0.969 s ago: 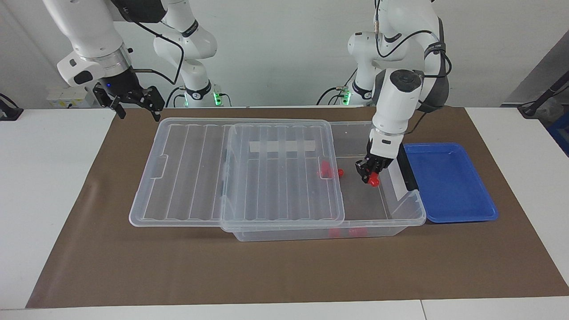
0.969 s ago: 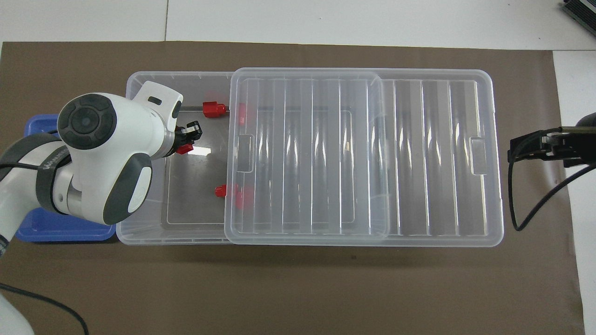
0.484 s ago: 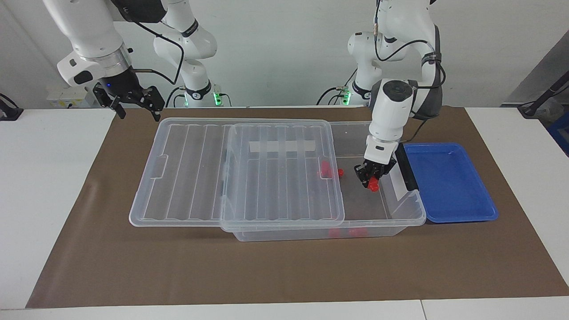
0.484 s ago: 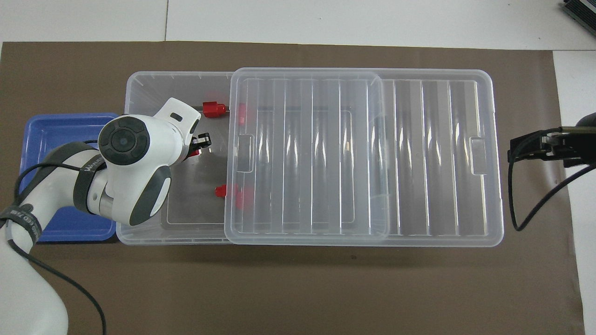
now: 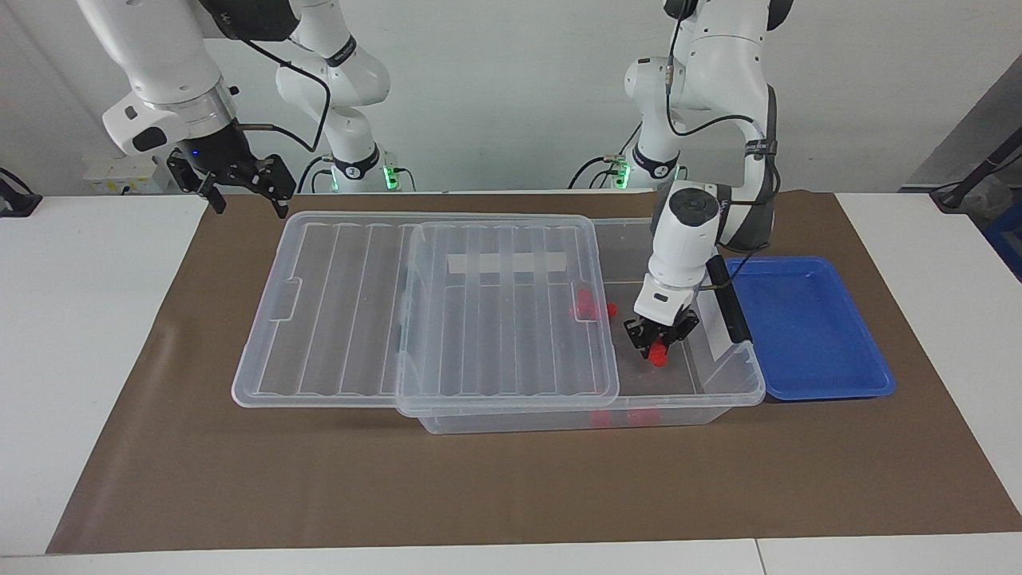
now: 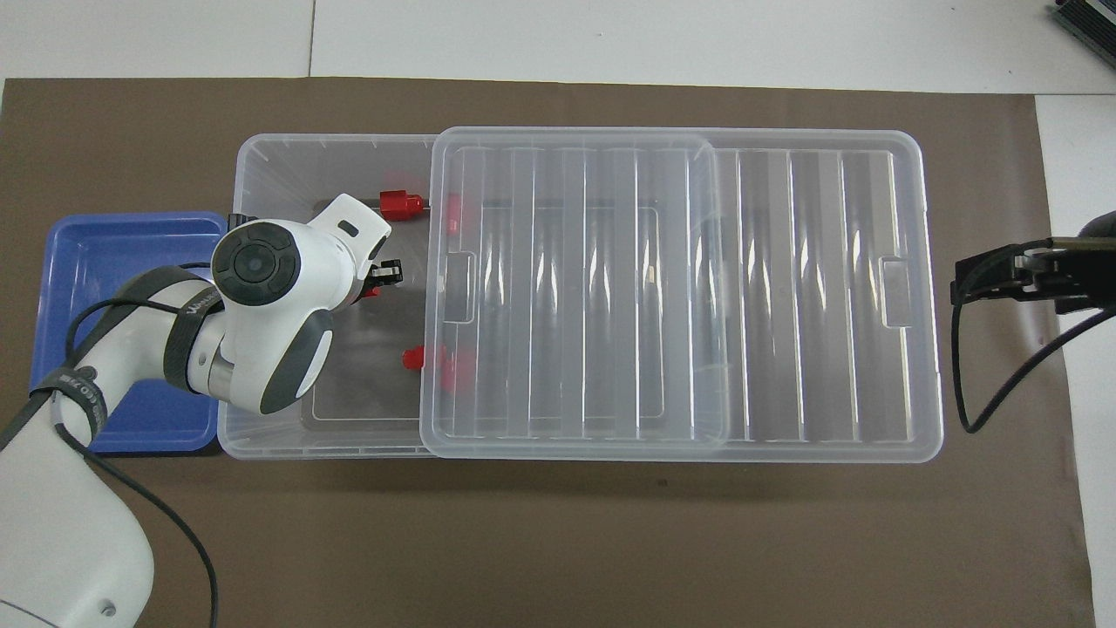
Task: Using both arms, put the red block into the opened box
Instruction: 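Lower the red block into the box with the left gripper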
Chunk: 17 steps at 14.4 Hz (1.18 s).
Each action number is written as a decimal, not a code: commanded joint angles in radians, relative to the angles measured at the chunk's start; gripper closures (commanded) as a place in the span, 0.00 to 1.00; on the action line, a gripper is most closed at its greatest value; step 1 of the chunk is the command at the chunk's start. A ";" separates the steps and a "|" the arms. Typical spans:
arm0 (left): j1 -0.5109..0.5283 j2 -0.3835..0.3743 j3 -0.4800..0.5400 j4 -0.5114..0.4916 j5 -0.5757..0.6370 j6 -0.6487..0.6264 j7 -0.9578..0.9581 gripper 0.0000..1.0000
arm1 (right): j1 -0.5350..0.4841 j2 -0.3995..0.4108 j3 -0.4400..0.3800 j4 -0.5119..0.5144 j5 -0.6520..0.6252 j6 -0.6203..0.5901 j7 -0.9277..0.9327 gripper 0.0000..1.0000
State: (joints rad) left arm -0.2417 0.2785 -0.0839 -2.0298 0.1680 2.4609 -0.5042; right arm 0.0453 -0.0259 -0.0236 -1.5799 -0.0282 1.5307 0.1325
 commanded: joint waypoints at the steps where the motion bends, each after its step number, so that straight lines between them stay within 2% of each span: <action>1: 0.010 -0.004 0.004 -0.038 0.019 0.056 0.027 1.00 | -0.010 -0.017 0.007 -0.018 -0.002 0.003 0.018 0.00; 5: 0.010 0.008 0.006 -0.052 0.019 0.095 0.027 1.00 | -0.012 -0.017 0.007 -0.018 -0.001 0.005 0.019 0.00; 6: 0.010 0.008 0.007 -0.052 0.019 0.096 0.027 0.96 | -0.012 -0.017 0.007 -0.018 -0.002 0.005 0.021 0.00; 7: 0.010 0.008 0.007 -0.052 0.019 0.096 0.027 0.67 | -0.012 -0.017 0.007 -0.018 -0.002 0.003 0.019 0.00; 8: 0.012 0.008 0.009 -0.052 0.019 0.096 0.026 0.45 | -0.010 -0.017 0.007 -0.017 -0.002 0.005 0.018 0.00; 10: 0.010 0.008 0.009 -0.052 0.018 0.096 0.018 0.37 | -0.010 -0.017 0.007 -0.017 -0.002 0.005 0.016 0.00; 12: 0.012 0.008 0.009 -0.052 0.019 0.095 0.018 0.09 | -0.010 -0.017 0.007 -0.017 -0.002 0.005 0.016 0.00; 14: 0.010 0.007 0.009 -0.049 0.018 0.084 0.015 0.00 | -0.010 -0.017 0.007 -0.017 -0.002 0.006 0.016 0.00; 17: 0.009 -0.015 0.009 -0.037 0.018 0.025 0.012 0.00 | -0.012 -0.016 0.007 -0.017 -0.002 0.032 0.015 0.01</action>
State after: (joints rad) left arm -0.2398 0.2879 -0.0757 -2.0649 0.1680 2.5229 -0.4873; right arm 0.0448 -0.0259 -0.0238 -1.5799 -0.0282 1.5362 0.1325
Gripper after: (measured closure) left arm 0.000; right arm 0.000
